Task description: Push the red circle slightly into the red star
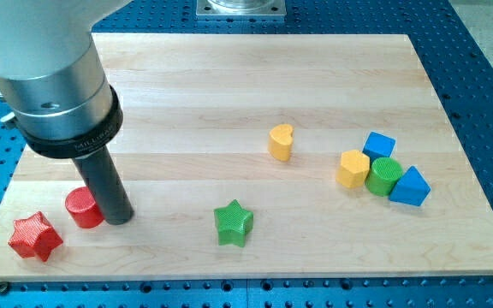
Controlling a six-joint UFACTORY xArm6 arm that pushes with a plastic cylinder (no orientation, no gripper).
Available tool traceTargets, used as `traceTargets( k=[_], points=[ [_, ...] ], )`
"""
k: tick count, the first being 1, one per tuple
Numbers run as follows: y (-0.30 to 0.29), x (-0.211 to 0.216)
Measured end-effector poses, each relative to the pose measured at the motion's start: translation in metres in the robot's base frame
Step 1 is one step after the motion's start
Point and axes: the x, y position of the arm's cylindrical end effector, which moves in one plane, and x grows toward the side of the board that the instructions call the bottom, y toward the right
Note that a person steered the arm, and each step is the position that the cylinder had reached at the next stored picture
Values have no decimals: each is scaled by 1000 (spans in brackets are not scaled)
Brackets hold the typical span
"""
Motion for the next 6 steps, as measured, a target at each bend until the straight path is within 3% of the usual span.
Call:
traceTargets(
  k=[2, 6],
  points=[
    [6, -22],
    [-39, -10]
  ],
)
